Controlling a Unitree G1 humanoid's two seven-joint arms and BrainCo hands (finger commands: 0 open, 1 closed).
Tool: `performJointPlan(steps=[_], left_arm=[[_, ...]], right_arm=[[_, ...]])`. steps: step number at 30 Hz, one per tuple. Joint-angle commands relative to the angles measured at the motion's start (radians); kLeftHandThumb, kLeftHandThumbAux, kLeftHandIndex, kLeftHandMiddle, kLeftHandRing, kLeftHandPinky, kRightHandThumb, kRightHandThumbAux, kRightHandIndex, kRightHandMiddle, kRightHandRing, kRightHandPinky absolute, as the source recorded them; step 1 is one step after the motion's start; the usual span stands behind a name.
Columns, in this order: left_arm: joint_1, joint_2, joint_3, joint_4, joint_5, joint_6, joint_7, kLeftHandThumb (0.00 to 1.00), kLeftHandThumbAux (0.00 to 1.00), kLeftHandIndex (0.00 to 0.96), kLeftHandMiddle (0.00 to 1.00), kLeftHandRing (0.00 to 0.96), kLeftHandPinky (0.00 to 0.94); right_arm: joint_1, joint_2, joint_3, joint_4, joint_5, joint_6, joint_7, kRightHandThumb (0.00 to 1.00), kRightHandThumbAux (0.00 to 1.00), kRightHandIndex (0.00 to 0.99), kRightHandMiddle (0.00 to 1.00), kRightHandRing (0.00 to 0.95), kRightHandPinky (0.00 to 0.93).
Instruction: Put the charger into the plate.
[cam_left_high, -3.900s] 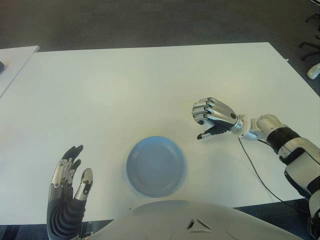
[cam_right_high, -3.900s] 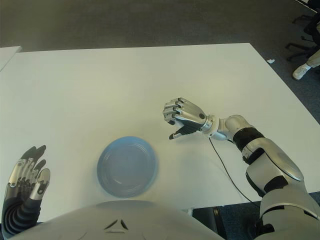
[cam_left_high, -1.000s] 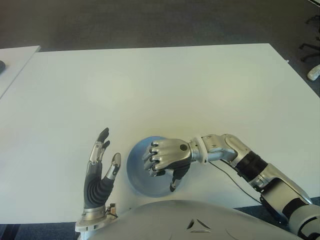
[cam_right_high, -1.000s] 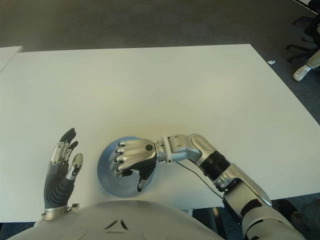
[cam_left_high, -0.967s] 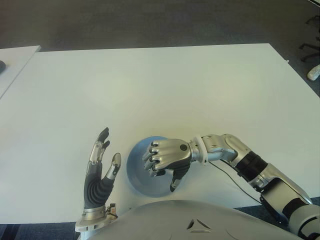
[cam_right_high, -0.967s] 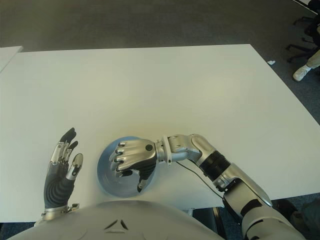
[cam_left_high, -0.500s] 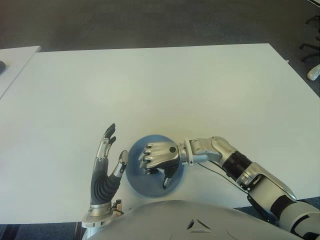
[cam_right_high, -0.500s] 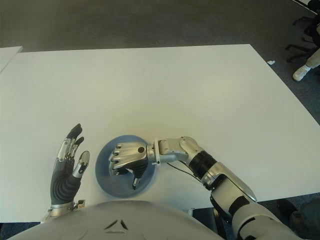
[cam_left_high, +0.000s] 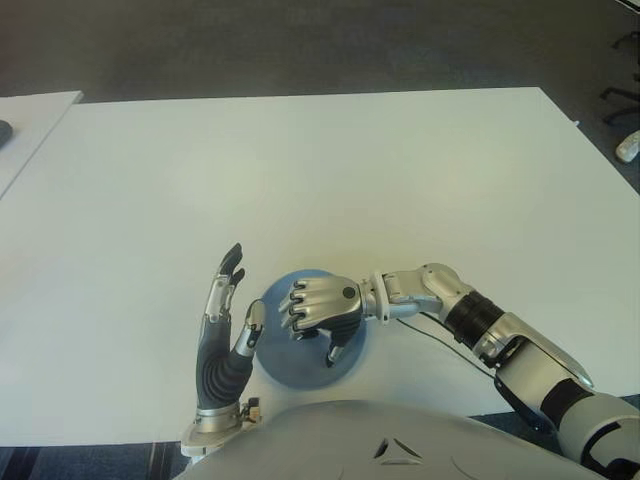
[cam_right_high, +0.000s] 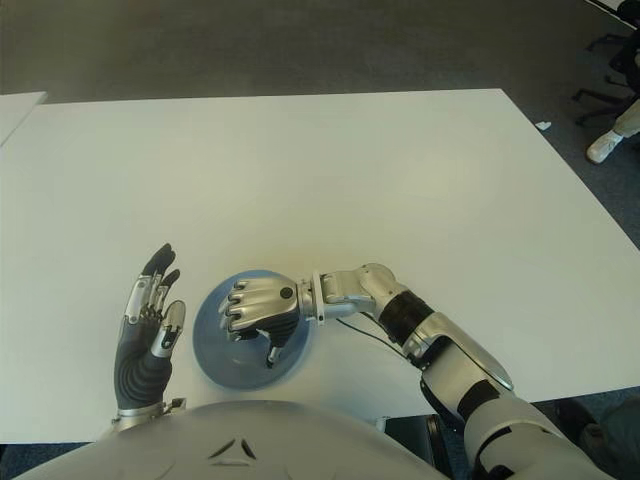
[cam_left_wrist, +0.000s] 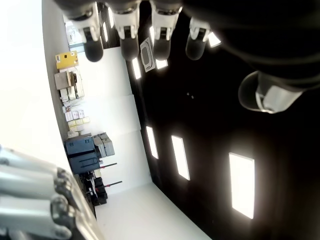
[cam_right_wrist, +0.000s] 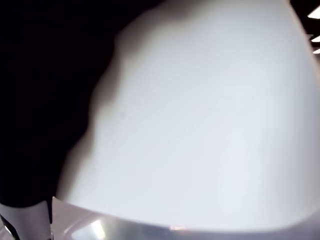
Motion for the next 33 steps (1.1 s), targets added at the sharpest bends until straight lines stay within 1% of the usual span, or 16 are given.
performJointPlan(steps=[1, 4, 5, 7, 8, 10, 12, 13, 14, 15, 17, 19, 20, 23, 26, 33], left_arm=[[-0.012, -0.018, -0.054, 0.012, -0.006, 0.015, 0.010, 0.232, 0.312, 0.070, 0.027, 0.000, 0.014], [-0.023, -0.020, -0.075, 0.016, -0.024, 0.021, 0.008, 0.226, 0.311, 0.068, 0.032, 0.000, 0.009], [-0.028, -0.022, -0.078, 0.018, -0.025, 0.022, 0.009, 0.224, 0.309, 0.072, 0.037, 0.001, 0.010], [-0.034, -0.022, -0.084, 0.023, -0.029, 0.019, 0.011, 0.220, 0.306, 0.077, 0.044, 0.004, 0.011], [-0.037, -0.022, -0.086, 0.025, -0.031, 0.019, 0.012, 0.219, 0.305, 0.079, 0.046, 0.005, 0.011], [-0.044, -0.024, -0.091, 0.029, -0.032, 0.021, 0.013, 0.216, 0.296, 0.092, 0.053, 0.012, 0.022], [-0.052, -0.027, -0.094, 0.033, -0.031, 0.024, 0.014, 0.215, 0.292, 0.099, 0.056, 0.014, 0.027], [-0.055, -0.027, -0.095, 0.033, -0.031, 0.025, 0.014, 0.213, 0.290, 0.105, 0.058, 0.018, 0.035], [-0.057, -0.027, -0.095, 0.031, -0.028, 0.025, 0.015, 0.212, 0.289, 0.107, 0.059, 0.019, 0.038], [-0.058, -0.027, -0.095, 0.029, -0.026, 0.025, 0.015, 0.208, 0.292, 0.112, 0.062, 0.023, 0.042], [-0.063, -0.026, -0.090, 0.030, -0.015, 0.024, 0.017, 0.204, 0.296, 0.116, 0.064, 0.027, 0.045], [-0.068, -0.026, -0.085, 0.036, -0.006, 0.023, 0.020, 0.193, 0.310, 0.113, 0.066, 0.031, 0.049], [-0.072, -0.025, -0.084, 0.036, -0.004, 0.026, 0.019, 0.192, 0.312, 0.112, 0.066, 0.031, 0.049], [-0.079, -0.017, -0.085, 0.031, -0.016, 0.052, 0.007, 0.182, 0.335, 0.089, 0.057, 0.028, 0.047], [-0.089, -0.014, -0.082, 0.034, -0.025, 0.064, 0.006, 0.174, 0.347, 0.067, 0.043, 0.017, 0.041], [-0.110, 0.008, -0.053, 0.047, -0.073, 0.074, 0.007, 0.168, 0.357, 0.028, 0.015, 0.001, 0.014]], right_arm=[[-0.022, 0.005, 0.022, 0.027, 0.002, 0.000, 0.021, 0.446, 0.780, 0.828, 0.939, 0.900, 0.898], [-0.029, 0.008, 0.026, 0.030, 0.024, 0.004, 0.056, 0.442, 0.781, 0.768, 0.909, 0.880, 0.867], [-0.031, 0.007, 0.027, 0.031, 0.032, 0.004, 0.065, 0.536, 0.759, 0.650, 0.881, 0.859, 0.842], [-0.036, 0.008, 0.028, 0.035, 0.055, 0.004, 0.095, 0.617, 0.739, 0.546, 0.846, 0.830, 0.811], [-0.036, 0.010, 0.029, 0.044, 0.078, 0.000, 0.115, 0.634, 0.735, 0.525, 0.837, 0.822, 0.803], [-0.038, 0.015, 0.031, 0.063, 0.119, -0.011, 0.147, 0.664, 0.727, 0.466, 0.776, 0.758, 0.731], [-0.042, 0.018, 0.030, 0.081, 0.140, -0.020, 0.160, 0.673, 0.725, 0.446, 0.750, 0.731, 0.697], [-0.043, 0.020, 0.030, 0.087, 0.147, -0.023, 0.164, 0.515, 0.680, 0.423, 0.678, 0.653, 0.614], [-0.048, 0.021, 0.029, 0.096, 0.152, -0.029, 0.164, 0.456, 0.665, 0.415, 0.652, 0.625, 0.585], [-0.050, 0.022, 0.028, 0.101, 0.155, -0.033, 0.164, 0.356, 0.624, 0.384, 0.572, 0.543, 0.497], [-0.058, 0.022, 0.025, 0.112, 0.159, -0.043, 0.163, 0.266, 0.586, 0.352, 0.487, 0.456, 0.410], [-0.064, 0.021, 0.023, 0.120, 0.160, -0.050, 0.163, 0.185, 0.538, 0.271, 0.343, 0.309, 0.271], [-0.068, 0.021, 0.021, 0.123, 0.157, -0.053, 0.159, 0.173, 0.532, 0.260, 0.323, 0.289, 0.252], [-0.081, 0.017, 0.012, 0.120, 0.138, -0.061, 0.137, 0.091, 0.496, 0.124, 0.187, 0.165, 0.144], [-0.091, 0.017, 0.008, 0.124, 0.124, -0.063, 0.119, 0.050, 0.478, 0.053, 0.121, 0.105, 0.098], [-0.110, -0.012, -0.012, 0.118, 0.093, -0.069, 0.061, 0.033, 0.418, 0.003, 0.015, 0.011, 0.010]])
